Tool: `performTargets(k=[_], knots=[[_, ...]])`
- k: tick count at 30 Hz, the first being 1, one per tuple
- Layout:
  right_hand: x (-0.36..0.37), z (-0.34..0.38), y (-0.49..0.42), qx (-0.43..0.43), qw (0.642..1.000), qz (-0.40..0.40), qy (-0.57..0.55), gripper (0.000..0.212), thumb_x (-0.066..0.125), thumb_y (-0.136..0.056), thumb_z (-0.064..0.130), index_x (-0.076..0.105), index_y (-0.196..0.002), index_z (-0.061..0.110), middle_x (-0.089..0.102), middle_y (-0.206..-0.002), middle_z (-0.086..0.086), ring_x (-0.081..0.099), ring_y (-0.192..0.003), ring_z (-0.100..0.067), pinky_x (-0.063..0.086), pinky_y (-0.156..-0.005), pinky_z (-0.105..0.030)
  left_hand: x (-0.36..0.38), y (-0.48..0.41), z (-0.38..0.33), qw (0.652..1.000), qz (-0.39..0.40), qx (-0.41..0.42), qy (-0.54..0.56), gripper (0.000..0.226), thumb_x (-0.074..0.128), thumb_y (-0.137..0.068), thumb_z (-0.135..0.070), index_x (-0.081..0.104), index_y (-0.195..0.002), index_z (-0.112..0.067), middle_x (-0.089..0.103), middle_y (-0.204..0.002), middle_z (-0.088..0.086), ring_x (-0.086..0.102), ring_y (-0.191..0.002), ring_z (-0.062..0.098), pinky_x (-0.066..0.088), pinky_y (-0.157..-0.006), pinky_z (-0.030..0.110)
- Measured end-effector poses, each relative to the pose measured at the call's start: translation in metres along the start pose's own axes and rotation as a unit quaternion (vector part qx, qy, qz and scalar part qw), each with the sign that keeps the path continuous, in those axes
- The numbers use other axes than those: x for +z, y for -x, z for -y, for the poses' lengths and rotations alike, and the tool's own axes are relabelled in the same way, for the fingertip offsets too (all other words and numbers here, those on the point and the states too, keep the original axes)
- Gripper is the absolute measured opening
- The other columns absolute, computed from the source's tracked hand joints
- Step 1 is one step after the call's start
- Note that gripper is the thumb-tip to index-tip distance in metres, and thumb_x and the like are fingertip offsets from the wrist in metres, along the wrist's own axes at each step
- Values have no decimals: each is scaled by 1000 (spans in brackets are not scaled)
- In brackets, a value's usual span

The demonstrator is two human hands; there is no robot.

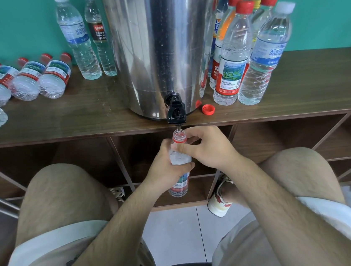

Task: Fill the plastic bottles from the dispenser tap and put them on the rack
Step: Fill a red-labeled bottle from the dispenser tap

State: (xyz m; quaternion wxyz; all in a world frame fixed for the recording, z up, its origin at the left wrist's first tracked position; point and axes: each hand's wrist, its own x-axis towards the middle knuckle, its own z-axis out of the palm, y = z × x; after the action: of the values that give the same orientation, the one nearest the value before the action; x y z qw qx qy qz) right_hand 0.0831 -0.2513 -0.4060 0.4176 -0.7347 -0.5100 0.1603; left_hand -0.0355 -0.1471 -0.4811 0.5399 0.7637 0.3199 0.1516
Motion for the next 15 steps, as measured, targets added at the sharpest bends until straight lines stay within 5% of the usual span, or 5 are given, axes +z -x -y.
performTargets(k=[6, 15], knots=[[-1, 1, 0, 2, 1000, 1, 2, 29, 77, -92, 40, 80, -113, 20, 78, -103, 9, 72, -96, -7, 61, -87, -43, -1, 1, -2, 1000, -2, 1, 1, 75, 89, -80, -26, 38, -133, -42, 56, -109, -27, 58, -92, -2, 45, -76, 13], [0, 1, 1, -8, 1000, -5, -2, 28, 78, -91, 41, 81, -111, 21, 79, -100, 10, 73, -94, -7, 61, -87, -43, -1, 4, -5, 1000, -1, -3, 9, 80, 88, -81, -25, 39, -142, -35, 55, -116, -21, 58, -101, 6, 49, -92, 30]])
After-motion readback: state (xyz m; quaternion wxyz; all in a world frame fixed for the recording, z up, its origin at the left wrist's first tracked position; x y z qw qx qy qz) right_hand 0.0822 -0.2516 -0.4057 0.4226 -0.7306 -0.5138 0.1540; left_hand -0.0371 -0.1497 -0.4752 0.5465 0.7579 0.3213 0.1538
